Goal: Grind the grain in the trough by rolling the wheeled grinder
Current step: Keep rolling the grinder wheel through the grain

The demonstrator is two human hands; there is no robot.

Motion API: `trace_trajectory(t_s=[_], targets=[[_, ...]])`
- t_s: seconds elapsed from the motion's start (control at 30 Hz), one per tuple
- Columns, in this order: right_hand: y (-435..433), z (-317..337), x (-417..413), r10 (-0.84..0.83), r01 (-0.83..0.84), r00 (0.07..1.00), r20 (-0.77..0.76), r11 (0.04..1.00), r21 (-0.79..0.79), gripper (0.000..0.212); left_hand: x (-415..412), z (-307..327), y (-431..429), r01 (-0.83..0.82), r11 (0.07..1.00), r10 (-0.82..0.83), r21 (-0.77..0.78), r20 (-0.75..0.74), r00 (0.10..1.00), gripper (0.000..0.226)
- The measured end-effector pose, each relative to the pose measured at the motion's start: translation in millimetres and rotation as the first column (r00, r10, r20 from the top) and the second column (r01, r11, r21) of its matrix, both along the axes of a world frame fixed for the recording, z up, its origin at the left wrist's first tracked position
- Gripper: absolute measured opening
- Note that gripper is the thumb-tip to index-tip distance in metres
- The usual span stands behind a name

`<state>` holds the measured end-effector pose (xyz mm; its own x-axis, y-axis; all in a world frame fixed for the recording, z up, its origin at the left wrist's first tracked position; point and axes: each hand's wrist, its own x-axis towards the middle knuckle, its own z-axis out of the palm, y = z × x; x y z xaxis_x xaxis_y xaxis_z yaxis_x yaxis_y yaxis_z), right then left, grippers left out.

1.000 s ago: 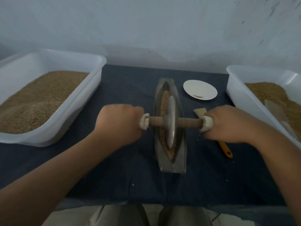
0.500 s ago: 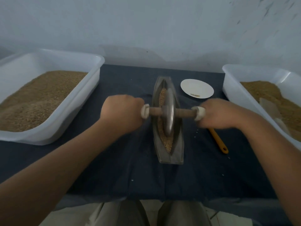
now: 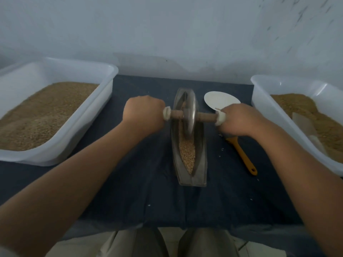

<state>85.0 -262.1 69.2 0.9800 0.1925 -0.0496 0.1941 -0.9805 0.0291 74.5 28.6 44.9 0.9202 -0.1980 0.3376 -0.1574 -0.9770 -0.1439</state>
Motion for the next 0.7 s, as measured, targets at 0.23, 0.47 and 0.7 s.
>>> trace_trajectory(t_s=[0.23,0.47,0.7], targets=[[-14.8,2.8,-52.7,0.085,-0.043,0.965,-0.248,0.985,0.169,0.015,-53.6,-17.1,20.4,0.184,0.983,-0.183,0.016,0.234,0.955,0.036],[8.3,-6.0,15.2,-0.065,0.059,0.984,0.165,0.997,0.040,0.034,38.6,3.7,-3.4,0.004,1.000,-0.003,-0.004,0.046,0.999,0.029],[-13.2,6.0,-50.3,0.129,-0.115,0.984,-0.126,0.987,0.110,0.030,-53.7,-19.8,18.3,0.117,0.993,-0.118,0.015,0.178,0.977,0.039]])
